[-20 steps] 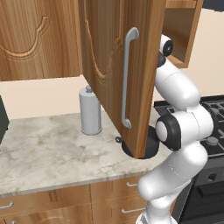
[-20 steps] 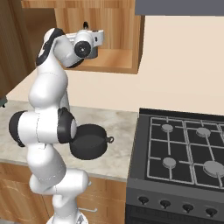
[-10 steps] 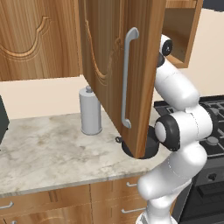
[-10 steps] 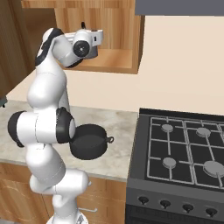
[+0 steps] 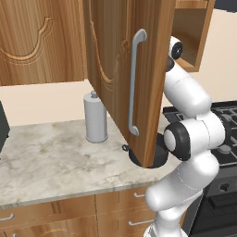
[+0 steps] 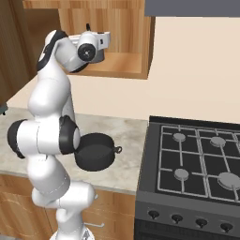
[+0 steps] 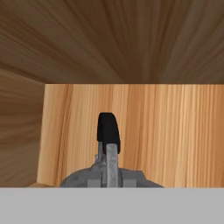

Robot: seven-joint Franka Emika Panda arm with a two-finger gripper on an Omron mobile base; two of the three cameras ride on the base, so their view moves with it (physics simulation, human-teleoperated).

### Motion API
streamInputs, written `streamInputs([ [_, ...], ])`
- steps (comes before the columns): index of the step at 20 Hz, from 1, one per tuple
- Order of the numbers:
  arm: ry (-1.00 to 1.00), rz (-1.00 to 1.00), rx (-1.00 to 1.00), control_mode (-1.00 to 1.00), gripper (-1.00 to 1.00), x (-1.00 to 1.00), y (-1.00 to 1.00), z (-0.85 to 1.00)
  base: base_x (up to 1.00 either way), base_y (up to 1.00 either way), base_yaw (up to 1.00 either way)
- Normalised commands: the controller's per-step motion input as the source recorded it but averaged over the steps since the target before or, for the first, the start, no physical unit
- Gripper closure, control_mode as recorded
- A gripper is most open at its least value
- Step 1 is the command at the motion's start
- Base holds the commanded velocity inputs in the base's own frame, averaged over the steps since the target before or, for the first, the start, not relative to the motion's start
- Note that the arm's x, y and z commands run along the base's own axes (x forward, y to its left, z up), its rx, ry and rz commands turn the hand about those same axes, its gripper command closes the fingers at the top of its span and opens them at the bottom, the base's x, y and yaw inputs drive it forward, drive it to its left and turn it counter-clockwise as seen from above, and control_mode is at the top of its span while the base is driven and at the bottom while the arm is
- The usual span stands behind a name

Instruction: Pick the kettle from the cabinet and place it on a stove burner. Then pick the pot from the counter and place it on another stove burner. Finally, turn both burners on.

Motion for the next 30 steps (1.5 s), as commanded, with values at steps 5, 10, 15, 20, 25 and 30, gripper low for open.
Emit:
streamInputs([
  [5, 0.00, -0.03, 0.00, -1.00, 1.00, -0.23, -0.02, 0.00, 0.00, 0.00, 0.00],
  [10, 0.00, -0.04, 0.00, -1.00, 1.00, -0.37, -0.14, 0.02, 0.00, 0.00, 0.00],
  [15, -0.05, -0.01, 0.00, -1.00, 1.00, -0.47, -0.13, 0.15, 0.00, 0.00, 0.00],
  [20, -0.04, 0.00, 0.00, -1.00, 1.00, -0.53, -0.14, 0.15, 0.00, 0.00, 0.00],
  [25, -0.06, 0.00, 0.02, -1.00, 1.00, -0.58, -0.14, 0.09, 0.00, 0.00, 0.00],
  [30, -0.06, 0.00, 0.03, -1.00, 1.00, -0.57, -0.13, 0.07, 0.00, 0.00, 0.00],
])
